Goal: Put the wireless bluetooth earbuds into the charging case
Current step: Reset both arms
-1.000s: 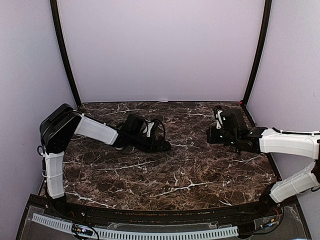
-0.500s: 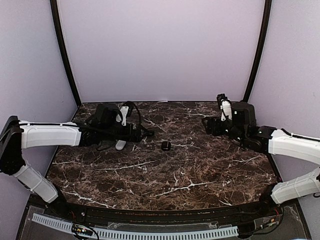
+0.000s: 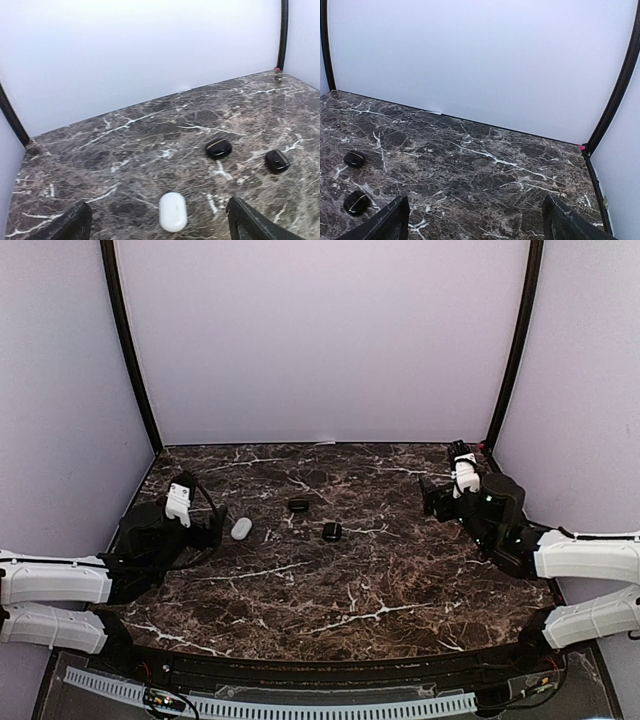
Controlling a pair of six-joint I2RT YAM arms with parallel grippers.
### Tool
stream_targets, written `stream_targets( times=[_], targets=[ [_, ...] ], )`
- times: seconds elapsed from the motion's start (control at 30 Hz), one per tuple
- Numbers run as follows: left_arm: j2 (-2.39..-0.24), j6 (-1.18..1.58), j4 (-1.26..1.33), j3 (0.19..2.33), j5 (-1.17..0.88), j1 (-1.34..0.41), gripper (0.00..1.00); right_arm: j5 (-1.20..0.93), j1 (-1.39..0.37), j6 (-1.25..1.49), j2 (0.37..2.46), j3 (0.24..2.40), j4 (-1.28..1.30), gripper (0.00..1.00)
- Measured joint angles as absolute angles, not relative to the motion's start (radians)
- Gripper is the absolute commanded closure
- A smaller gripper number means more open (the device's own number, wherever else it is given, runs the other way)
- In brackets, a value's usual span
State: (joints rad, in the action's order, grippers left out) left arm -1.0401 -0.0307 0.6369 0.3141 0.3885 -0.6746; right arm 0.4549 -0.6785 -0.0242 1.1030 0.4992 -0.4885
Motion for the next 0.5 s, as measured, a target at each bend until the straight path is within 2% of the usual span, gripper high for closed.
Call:
stream_targets(
  times=[0.13,0.3,0.5],
  targets=[
    [-1.012,-0.083,0.736,0.258,0.427,-0.556,0.01,0.500,-0.660,-0.105,1.138,0.373,-0.717,0.12],
    [-1.001,-0.075,0.842,0.243,0.450,-0.395,0.01,0.490,-0.555,-0.167,1.203,0.273,-0.947,0.13],
    [-1.127,-0.056,0.983,0.204,0.445,-0.279,0.01,0.453,-0.430,-0.204,1.312,0.224,-1.168,0.13]
  ],
)
